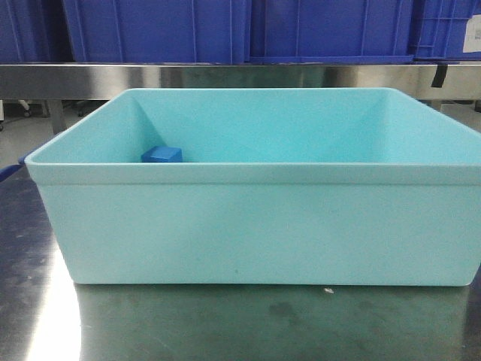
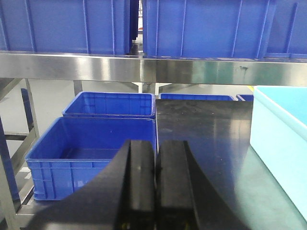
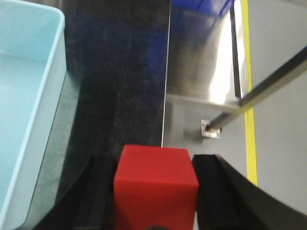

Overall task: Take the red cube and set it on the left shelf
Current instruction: 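Close the right gripper on the red cube and lift it out, then drive the base to the blue crate shelf holding the red cube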

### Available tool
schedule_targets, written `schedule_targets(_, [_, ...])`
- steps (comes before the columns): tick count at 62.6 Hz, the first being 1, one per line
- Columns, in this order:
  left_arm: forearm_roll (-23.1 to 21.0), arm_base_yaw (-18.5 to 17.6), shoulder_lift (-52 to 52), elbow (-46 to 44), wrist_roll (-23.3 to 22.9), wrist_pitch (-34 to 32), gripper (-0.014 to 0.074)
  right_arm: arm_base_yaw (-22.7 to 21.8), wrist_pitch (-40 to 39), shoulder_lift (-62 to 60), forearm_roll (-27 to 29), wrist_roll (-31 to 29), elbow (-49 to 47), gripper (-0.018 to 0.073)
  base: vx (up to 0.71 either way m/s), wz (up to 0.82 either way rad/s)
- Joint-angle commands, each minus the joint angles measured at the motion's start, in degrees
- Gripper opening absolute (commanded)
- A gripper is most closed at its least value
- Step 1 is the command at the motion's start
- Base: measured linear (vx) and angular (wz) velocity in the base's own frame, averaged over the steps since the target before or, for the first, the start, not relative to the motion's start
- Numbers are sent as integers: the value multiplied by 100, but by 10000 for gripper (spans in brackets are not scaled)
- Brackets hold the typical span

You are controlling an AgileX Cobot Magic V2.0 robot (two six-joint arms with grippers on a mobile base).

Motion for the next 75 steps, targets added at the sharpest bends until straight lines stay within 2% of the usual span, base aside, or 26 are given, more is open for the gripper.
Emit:
schedule_targets(1, [-21,-7,-70,136,-31,-517,101,-31,-929,-767,-272,-12,524,60,0,0])
schedule_targets(9, [-21,-7,-70,136,-31,-517,101,-31,-1283,-1764,-266,-12,1417,60,0,0])
schedule_targets(17, [-21,-7,-70,136,-31,-517,101,-31,-1305,-2720,-219,-7,2049,60,0,0])
schedule_targets(35, [-21,-7,-70,136,-31,-517,101,-31,-1416,-4260,65,-7,2382,60,0,0])
schedule_targets(75, [-21,-7,-70,136,-31,-517,101,-31,-1407,-4390,12,-7,2382,60,0,2])
